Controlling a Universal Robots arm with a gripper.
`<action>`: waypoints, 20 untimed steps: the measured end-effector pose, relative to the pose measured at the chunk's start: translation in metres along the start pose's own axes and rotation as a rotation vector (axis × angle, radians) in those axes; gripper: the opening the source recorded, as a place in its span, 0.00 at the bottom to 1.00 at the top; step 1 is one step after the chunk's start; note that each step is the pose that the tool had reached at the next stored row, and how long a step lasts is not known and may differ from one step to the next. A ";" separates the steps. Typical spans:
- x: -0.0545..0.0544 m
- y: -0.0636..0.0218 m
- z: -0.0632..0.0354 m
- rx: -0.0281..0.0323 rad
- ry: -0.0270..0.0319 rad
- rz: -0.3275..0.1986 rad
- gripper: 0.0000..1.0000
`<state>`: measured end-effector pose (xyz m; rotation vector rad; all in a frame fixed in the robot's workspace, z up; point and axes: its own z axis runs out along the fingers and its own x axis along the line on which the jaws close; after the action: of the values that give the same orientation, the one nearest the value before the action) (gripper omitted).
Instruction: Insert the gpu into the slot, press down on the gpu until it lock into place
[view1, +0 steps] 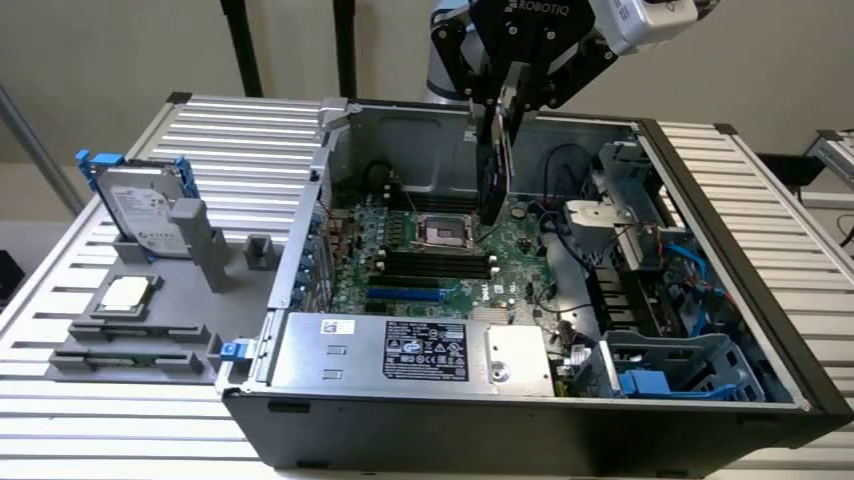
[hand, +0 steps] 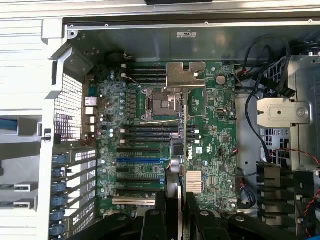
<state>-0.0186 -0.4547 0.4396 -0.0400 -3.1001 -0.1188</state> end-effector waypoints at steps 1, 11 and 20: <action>0.000 0.0000 0.0000 0.0000 0.0000 0.000 0.26; 0.000 0.0000 0.0008 0.0041 0.0078 -0.102 0.26; 0.000 -0.0001 0.0029 0.0106 0.0202 -0.265 0.26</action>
<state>-0.0186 -0.4546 0.4367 0.3702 -3.0687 -0.1094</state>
